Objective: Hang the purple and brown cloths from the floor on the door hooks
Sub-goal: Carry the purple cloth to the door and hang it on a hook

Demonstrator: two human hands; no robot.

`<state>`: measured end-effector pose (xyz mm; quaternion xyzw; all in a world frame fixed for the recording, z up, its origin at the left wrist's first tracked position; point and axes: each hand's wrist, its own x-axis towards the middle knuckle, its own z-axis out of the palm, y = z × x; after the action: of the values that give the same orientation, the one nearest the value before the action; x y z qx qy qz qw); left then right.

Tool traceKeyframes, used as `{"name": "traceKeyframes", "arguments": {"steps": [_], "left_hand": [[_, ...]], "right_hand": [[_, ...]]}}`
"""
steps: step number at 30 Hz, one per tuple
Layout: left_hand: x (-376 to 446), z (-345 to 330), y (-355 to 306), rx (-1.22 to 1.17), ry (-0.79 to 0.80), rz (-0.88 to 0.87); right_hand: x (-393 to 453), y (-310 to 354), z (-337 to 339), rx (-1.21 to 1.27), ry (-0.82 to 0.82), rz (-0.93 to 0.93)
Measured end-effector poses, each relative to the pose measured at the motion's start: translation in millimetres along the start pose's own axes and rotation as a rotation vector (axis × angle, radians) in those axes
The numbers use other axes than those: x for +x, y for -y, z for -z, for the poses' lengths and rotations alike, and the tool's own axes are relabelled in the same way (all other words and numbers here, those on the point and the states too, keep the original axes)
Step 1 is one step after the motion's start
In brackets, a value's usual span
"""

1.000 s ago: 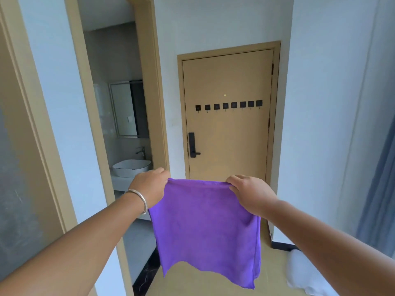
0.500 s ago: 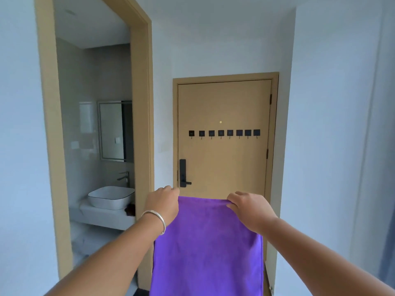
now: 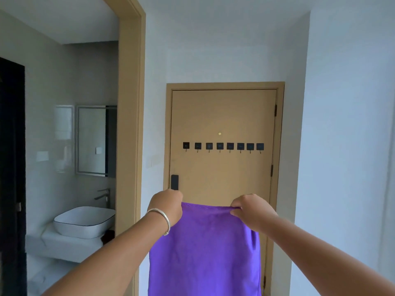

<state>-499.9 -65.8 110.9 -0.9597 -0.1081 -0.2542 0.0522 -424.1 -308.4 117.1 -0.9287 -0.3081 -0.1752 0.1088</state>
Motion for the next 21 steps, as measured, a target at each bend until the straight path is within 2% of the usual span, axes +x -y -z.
{"name": "traceKeyframes", "arguments": {"steps": [8, 14, 21], "left_hand": [[94.6, -69.7, 32.0, -0.287, 0.005, 0.003], [176.0, -125.7, 28.5, -0.255, -0.073, -0.045], [289.3, -165.9, 15.4, -0.252, -0.033, -0.075]], "right_hand": [[106.5, -30.3, -57.7, 0.159, -0.045, -0.036], [196.1, -82.5, -92.6, 0.213, -0.042, -0.010], [306.4, -148.8, -118.2, 0.229, -0.027, 0.051]]}}
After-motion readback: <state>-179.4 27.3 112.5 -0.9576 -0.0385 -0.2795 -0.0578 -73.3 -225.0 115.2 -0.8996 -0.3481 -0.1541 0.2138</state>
